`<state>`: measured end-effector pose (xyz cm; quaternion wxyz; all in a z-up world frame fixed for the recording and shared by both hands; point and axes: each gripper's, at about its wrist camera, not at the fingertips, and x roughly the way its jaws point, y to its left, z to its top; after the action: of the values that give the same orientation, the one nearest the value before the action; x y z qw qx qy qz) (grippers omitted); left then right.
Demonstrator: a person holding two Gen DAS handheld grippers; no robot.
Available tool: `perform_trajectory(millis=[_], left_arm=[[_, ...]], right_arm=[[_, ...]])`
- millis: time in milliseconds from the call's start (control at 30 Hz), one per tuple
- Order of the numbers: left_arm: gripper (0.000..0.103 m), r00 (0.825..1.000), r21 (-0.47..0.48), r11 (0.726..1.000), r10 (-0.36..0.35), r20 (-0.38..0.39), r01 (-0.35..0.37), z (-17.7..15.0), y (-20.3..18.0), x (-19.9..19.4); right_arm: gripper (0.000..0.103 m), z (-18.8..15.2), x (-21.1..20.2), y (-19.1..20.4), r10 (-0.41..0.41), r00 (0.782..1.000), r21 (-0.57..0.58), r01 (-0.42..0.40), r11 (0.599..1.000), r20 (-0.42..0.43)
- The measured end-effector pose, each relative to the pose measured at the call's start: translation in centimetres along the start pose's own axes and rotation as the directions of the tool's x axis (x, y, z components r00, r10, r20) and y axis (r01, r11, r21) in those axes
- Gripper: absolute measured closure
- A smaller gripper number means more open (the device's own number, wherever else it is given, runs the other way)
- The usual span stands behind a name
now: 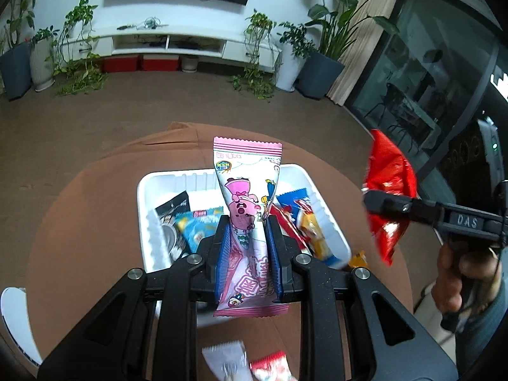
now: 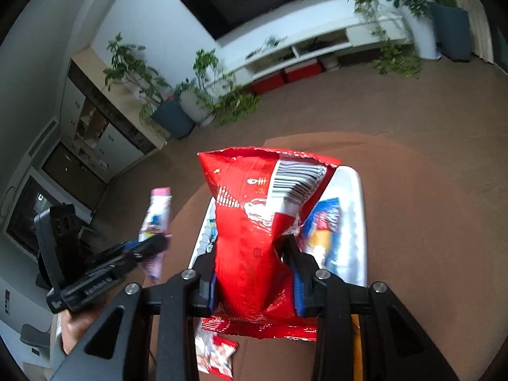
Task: Organize snacks
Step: 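Carry the pink bar and red chip bag over the tray and lower them in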
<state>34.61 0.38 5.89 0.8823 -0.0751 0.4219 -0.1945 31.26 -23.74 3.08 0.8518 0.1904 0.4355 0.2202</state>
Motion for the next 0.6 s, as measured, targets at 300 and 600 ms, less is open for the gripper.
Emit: perform_trajectory(millis=[300, 600], left_arm=[[0.083, 0.996, 0.018, 0.999, 0.043, -0.074, -0.042, -0.6, -0.1, 7.0], [0.083, 0.991, 0.047, 0.997, 0.073, -0.11, -0.069, -1.0, 0.1, 11.1]], right_arm=[[0.066, 0.7, 8.3, -0.9, -0.106, 0.985, -0.003, 0.107, 0.994, -0.138], [0.066, 1.2, 11.6, -1.5, -0.166, 0.972, -0.048, 0.16, 0.986, -0.164]])
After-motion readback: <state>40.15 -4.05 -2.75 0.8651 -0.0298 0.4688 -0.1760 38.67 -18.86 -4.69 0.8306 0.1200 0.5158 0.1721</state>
